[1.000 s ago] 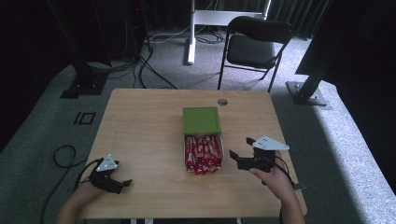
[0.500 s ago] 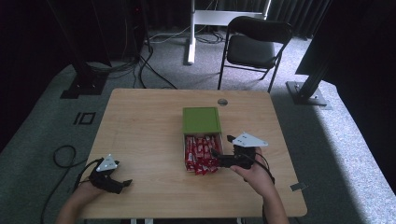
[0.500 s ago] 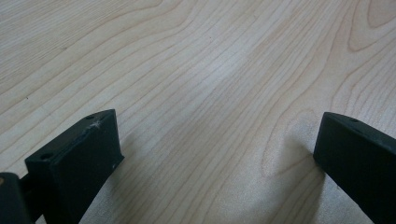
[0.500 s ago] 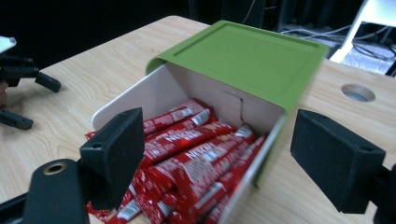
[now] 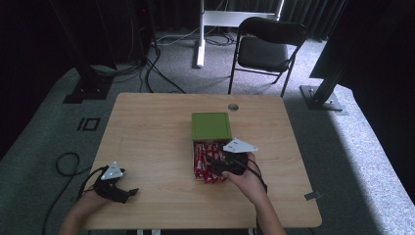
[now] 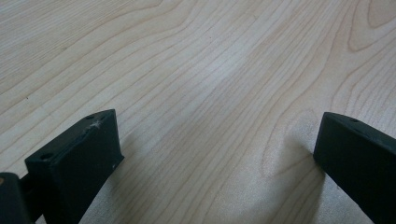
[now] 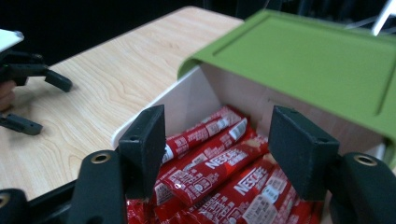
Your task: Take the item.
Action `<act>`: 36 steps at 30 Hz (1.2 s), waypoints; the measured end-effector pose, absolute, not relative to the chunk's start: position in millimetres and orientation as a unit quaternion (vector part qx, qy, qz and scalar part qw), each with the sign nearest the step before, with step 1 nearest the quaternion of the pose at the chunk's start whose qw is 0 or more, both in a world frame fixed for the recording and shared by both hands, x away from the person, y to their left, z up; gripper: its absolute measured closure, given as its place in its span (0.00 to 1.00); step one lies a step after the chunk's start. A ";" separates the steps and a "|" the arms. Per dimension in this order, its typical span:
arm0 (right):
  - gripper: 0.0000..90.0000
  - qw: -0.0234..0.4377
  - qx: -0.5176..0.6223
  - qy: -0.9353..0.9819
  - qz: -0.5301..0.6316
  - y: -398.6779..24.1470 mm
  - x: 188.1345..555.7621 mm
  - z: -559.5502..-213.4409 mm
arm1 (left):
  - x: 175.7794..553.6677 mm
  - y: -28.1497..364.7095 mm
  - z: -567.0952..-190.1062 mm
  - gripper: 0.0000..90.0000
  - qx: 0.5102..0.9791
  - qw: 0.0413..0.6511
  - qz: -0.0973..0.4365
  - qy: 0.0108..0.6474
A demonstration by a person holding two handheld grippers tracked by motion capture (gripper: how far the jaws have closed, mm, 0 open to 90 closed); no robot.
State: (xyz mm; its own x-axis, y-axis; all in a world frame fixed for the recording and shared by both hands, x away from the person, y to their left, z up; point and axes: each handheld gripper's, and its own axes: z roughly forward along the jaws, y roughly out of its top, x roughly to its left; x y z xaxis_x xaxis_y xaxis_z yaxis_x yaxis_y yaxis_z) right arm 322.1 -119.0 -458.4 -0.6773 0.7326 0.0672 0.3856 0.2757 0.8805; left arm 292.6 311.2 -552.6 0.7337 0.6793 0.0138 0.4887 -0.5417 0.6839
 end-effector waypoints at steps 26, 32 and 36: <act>0.66 0.217 0.449 0.773 0.392 -87.3 327.9 -491.7 | 292.6 311.3 -552.5 0.02 0.867 0.340 0.140 0.337; 0.88 0.229 0.441 0.783 0.375 -83.9 329.9 -493.1 | 292.6 311.3 -552.5 0.02 0.867 0.340 0.140 0.337; 0.92 0.210 0.448 0.776 0.392 -88.9 332.0 -489.4 | 292.6 311.3 -552.5 0.02 0.867 0.340 0.140 0.337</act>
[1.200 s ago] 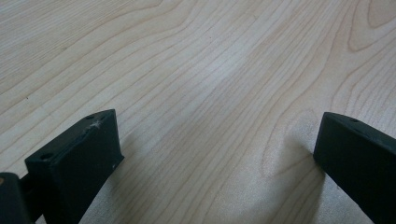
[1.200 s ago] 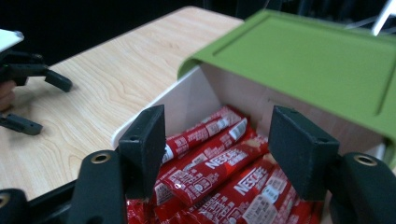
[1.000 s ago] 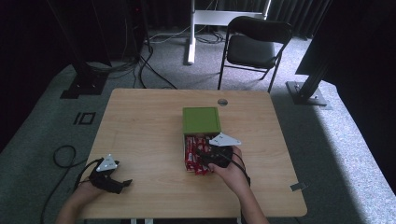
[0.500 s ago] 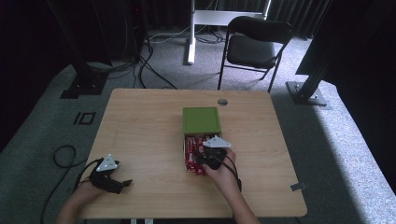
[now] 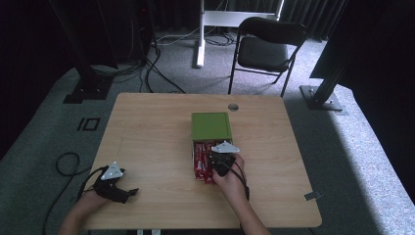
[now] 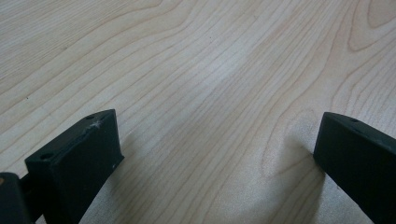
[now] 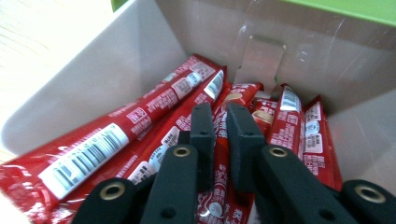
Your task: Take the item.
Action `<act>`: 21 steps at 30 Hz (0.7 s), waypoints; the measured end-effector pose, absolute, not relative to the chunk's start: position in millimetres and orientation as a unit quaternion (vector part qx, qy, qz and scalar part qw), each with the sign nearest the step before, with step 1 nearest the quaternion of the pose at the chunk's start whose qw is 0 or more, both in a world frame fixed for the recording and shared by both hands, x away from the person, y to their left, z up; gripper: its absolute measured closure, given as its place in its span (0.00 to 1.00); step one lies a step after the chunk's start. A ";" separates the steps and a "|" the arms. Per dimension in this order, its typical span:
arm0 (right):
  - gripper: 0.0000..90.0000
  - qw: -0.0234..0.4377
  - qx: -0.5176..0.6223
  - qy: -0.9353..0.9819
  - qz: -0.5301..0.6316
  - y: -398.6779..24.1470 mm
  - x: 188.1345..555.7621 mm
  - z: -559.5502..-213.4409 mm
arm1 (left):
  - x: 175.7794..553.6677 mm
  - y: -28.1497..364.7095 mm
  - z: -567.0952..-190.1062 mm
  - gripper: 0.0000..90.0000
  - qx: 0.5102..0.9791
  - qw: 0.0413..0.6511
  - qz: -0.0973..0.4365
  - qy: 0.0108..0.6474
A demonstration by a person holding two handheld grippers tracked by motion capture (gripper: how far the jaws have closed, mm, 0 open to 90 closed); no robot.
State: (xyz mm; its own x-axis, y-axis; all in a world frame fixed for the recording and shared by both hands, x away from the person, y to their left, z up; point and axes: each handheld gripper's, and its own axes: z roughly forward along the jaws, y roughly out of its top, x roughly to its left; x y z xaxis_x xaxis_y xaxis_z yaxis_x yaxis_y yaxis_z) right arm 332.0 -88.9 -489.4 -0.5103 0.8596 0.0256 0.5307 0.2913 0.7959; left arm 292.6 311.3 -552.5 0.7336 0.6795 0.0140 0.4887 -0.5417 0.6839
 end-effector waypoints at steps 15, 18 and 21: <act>0.94 0.194 0.433 0.767 0.432 -103.5 316.9 -464.1 | 292.6 311.3 -552.5 0.02 0.867 0.340 0.140 0.337; 0.94 0.182 0.431 0.764 0.444 -106.7 312.3 -459.4 | 292.7 311.3 -552.5 0.02 0.867 0.340 0.140 0.337; 0.94 0.181 0.430 0.759 0.454 -108.8 308.6 -455.8 | 292.7 311.3 -552.6 0.02 0.867 0.340 0.140 0.337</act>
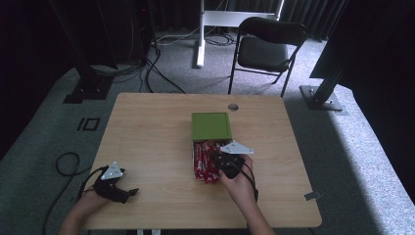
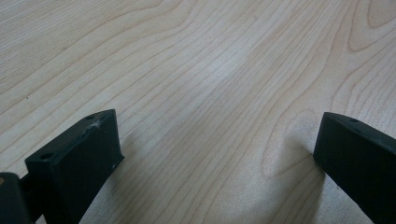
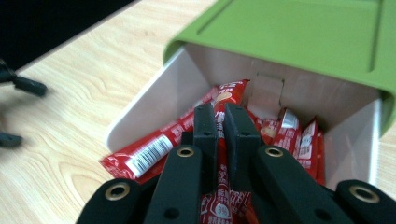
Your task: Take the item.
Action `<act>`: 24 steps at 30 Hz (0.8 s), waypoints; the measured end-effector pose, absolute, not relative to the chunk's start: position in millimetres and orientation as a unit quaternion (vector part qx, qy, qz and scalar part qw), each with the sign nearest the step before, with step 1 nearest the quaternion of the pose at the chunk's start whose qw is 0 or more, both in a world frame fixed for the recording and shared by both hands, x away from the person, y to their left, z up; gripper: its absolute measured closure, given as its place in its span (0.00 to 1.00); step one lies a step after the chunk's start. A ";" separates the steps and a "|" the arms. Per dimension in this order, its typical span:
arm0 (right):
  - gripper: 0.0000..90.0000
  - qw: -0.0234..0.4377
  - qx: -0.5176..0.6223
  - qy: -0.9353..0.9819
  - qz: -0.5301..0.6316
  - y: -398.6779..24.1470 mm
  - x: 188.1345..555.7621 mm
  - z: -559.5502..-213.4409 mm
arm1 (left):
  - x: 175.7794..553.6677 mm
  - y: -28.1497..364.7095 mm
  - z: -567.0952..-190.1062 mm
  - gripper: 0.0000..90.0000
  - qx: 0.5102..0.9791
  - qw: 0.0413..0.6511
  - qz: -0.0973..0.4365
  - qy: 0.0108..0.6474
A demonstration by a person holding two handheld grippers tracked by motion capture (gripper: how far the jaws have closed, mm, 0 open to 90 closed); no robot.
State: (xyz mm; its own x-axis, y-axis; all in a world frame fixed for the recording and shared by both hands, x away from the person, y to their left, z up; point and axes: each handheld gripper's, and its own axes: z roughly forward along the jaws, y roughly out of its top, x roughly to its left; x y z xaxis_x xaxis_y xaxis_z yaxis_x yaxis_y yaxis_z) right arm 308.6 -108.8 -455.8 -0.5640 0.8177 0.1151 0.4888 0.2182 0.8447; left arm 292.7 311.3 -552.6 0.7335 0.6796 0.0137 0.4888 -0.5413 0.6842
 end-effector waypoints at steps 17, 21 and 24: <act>0.94 0.168 0.398 0.748 0.503 -122.3 275.5 -420.8 | 292.7 311.4 -552.5 0.02 0.867 0.340 0.140 0.337; 0.94 0.172 0.394 0.739 0.519 -127.5 271.7 -411.9 | 292.7 311.4 -552.5 0.02 0.867 0.340 0.140 0.337; 0.94 0.179 0.397 0.728 0.529 -131.5 270.5 -406.8 | 292.7 311.4 -552.5 0.02 0.866 0.340 0.141 0.338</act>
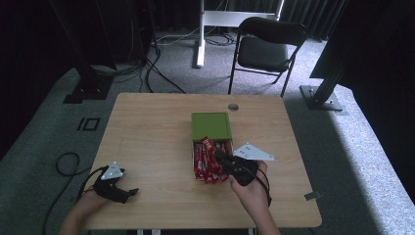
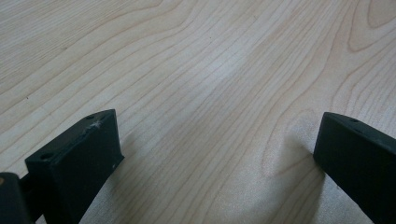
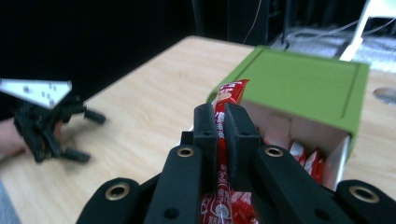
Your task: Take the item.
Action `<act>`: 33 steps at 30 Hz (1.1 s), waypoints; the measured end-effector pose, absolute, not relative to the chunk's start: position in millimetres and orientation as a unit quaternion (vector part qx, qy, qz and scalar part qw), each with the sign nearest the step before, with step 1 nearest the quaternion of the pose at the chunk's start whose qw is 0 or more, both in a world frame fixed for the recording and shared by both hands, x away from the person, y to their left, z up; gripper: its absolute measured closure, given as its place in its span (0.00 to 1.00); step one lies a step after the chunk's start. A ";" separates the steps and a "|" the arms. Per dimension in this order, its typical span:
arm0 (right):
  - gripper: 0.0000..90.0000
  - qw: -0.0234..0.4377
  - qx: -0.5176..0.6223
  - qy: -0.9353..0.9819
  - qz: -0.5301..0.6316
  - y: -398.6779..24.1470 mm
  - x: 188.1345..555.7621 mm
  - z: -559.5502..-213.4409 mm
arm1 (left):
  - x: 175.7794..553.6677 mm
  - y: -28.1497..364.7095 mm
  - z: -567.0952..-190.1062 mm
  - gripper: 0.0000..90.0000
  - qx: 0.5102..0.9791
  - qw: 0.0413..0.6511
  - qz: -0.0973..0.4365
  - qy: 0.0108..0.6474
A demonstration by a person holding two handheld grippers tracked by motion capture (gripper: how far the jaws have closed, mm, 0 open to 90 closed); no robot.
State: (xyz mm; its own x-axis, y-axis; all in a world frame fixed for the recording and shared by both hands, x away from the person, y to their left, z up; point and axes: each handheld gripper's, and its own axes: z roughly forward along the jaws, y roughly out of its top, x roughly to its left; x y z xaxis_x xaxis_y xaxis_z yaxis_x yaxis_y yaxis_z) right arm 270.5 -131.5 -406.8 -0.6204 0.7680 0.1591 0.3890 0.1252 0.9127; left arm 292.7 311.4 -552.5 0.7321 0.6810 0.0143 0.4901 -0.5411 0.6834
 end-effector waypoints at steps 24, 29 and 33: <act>0.94 0.269 0.487 0.640 0.530 -182.6 304.9 -418.6 | 293.0 311.6 -552.5 0.02 0.865 0.339 0.142 0.341; 0.94 0.275 0.508 0.631 0.518 -189.5 316.9 -433.7 | 292.9 311.6 -552.5 0.02 0.865 0.339 0.142 0.341; 0.94 0.277 0.529 0.624 0.505 -193.9 326.2 -447.4 | 293.0 311.6 -552.4 0.02 0.865 0.339 0.142 0.341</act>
